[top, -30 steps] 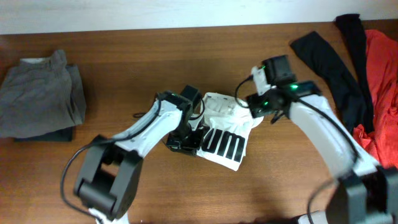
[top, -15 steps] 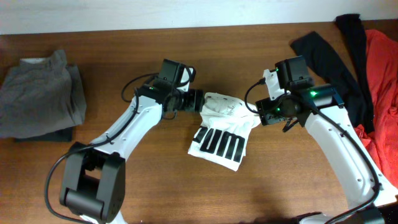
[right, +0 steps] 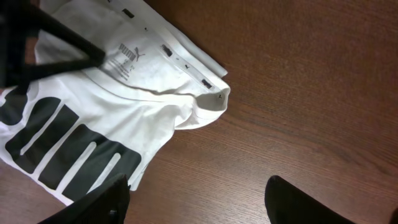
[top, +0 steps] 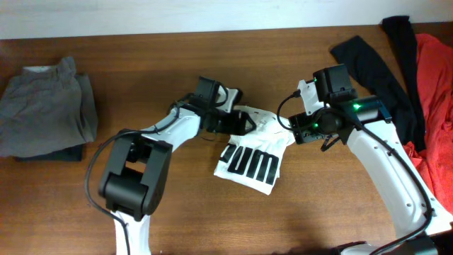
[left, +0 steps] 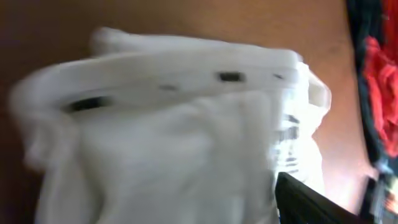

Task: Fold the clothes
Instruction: 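Carry the bundle left with the left gripper onto the grey garment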

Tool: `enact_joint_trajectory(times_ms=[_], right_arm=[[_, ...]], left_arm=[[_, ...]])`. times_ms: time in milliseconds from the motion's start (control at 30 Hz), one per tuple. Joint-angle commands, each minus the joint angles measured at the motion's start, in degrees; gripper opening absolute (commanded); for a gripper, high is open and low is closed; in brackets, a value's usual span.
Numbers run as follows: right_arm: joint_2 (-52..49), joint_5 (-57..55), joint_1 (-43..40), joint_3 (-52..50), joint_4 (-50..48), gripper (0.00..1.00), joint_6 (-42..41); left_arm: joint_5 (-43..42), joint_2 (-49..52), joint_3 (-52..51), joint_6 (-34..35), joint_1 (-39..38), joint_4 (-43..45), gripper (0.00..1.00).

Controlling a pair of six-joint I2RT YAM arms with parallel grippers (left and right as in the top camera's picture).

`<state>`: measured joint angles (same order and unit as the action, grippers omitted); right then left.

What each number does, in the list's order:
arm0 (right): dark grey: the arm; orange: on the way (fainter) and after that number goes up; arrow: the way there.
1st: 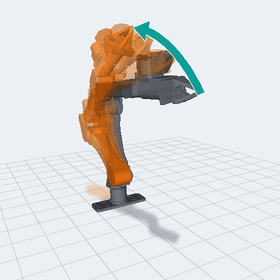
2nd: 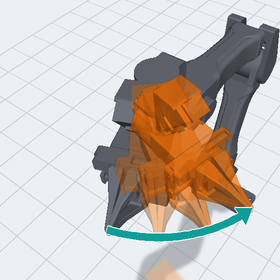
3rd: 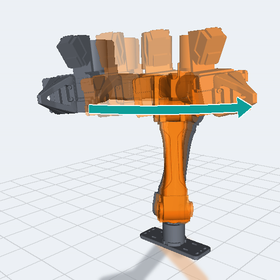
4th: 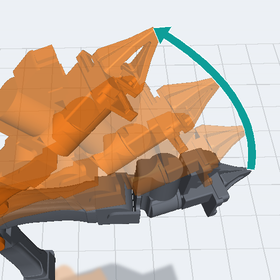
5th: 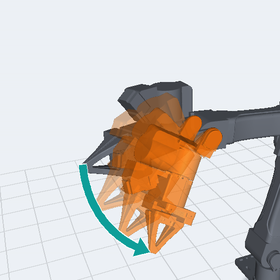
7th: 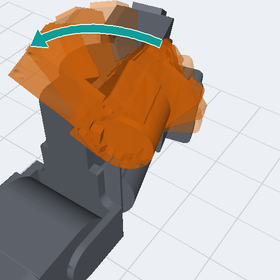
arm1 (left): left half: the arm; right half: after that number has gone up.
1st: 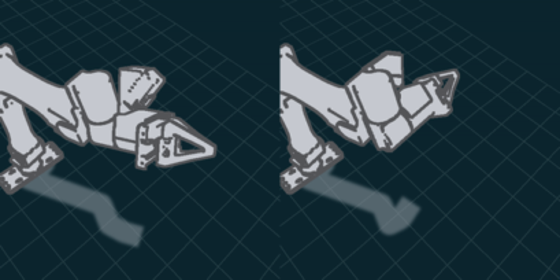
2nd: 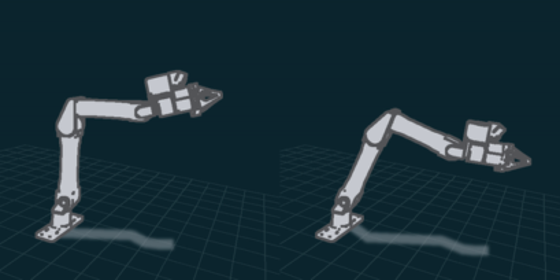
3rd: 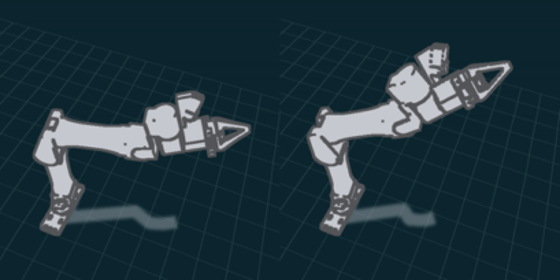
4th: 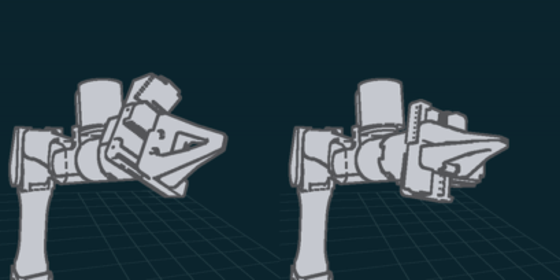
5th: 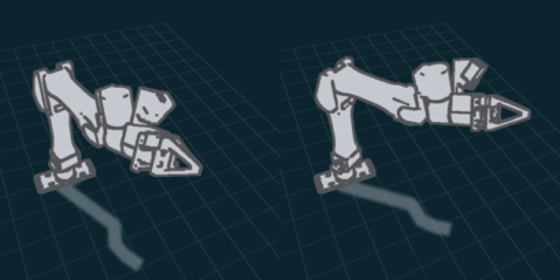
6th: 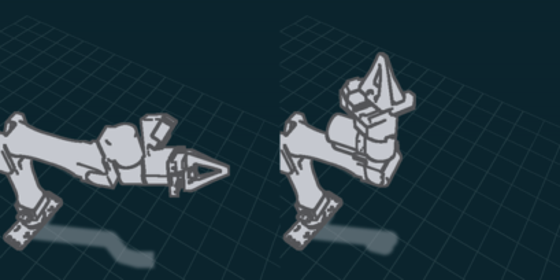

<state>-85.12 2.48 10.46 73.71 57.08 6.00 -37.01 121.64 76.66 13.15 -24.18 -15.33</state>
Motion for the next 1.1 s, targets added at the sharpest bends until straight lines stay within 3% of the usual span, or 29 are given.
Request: enact_joint_trajectory(times_ms=[0, 33, 67, 100, 167, 300, 533, 567, 667, 767, 1067], right_arm=[[0.39, 0.52, -0.35, 0.55, 0.35, 0.74, -0.48], [0.39, 0.52, -0.35, 0.55, 0.35, 0.74, -0.46], [0.39, 0.52, -0.35, 0.55, 0.33, 0.74, -0.46], [0.39, 0.52, -0.35, 0.55, 0.33, 0.74, -0.46], [0.39, 0.5, -0.35, 0.55, 0.39, 0.74, -0.46], [0.39, 0.48, -0.35, 0.55, 0.79, 0.74, -0.46], [0.39, 0.31, -0.35, 0.55, 0.81, 0.74, -0.46], [0.39, 0.31, -0.35, 0.55, 0.81, 0.74, -0.46], [0.39, 0.31, -0.35, 0.55, 0.81, 0.74, -0.46], [0.39, 0.31, -0.35, 0.55, 1.11, 0.74, -0.46], [0.39, 0.28, -0.35, 0.55, 1.88, 0.74, -0.46]], left_arm=[[-5.68, 3.87, -0.33, -1.44, -2.93, -0.61, 0.63], [-5.68, 3.85, -0.33, -2.23, -3.26, -0.48, 0.53], [-5.66, 3.85, -0.22, -2.56, -3.43, -0.33, 0.27], [-5.55, 3.85, -0.13, -2.6, -3.41, -0.24, 0.14], [-5.18, 3.63, 0.72, -4.26, -2.67, -0.39, 0.01], [-0.5, 0.59, 2.97, -6.8, 0.37, -5.14, 0.01], [19.87, -16.68, 3.48, -9.03, 11.1, -14.45, 0.01], [26.34, -20.94, 3.48, -10.58, 14.88, -16.52, 0.01], [29.94, -25.09, 3.48, -21.31, 20.61, -17.81, 0.0], [37.4, -26.67, 3.48, -24.09, 25.59, -18.1, 0.0], [39.39, -26.75, 3.5, -26.58, 37.42, -17.64, 0.0]])
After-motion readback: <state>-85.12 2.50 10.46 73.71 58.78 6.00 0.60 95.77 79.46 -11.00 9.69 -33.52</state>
